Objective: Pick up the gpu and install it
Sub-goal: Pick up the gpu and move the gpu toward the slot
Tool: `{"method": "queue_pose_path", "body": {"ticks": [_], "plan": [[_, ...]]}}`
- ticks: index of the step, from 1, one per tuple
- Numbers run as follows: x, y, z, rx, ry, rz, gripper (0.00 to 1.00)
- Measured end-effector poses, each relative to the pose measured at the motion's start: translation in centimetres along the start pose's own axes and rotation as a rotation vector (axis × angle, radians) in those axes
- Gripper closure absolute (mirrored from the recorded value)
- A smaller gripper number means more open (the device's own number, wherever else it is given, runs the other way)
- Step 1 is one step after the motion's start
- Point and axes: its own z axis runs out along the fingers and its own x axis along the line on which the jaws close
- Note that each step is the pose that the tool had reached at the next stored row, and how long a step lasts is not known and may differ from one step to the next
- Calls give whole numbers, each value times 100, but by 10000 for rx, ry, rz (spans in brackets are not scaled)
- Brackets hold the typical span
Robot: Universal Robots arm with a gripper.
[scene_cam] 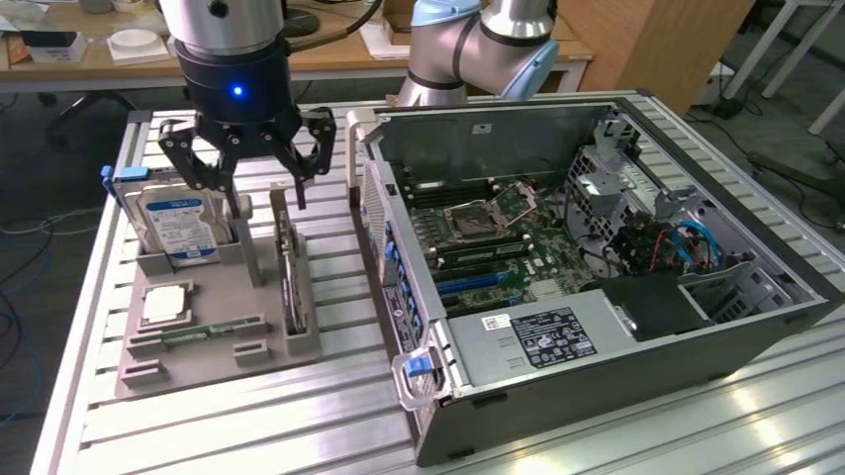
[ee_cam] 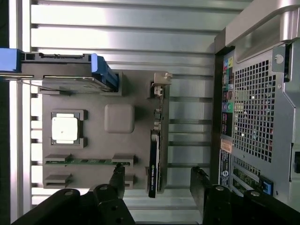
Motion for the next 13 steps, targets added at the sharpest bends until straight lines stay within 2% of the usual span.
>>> {"method": "queue_pose_path", "body": {"ticks": [13], "plan": [[1, -1, 40, 1, 21, -9, 33]]}}
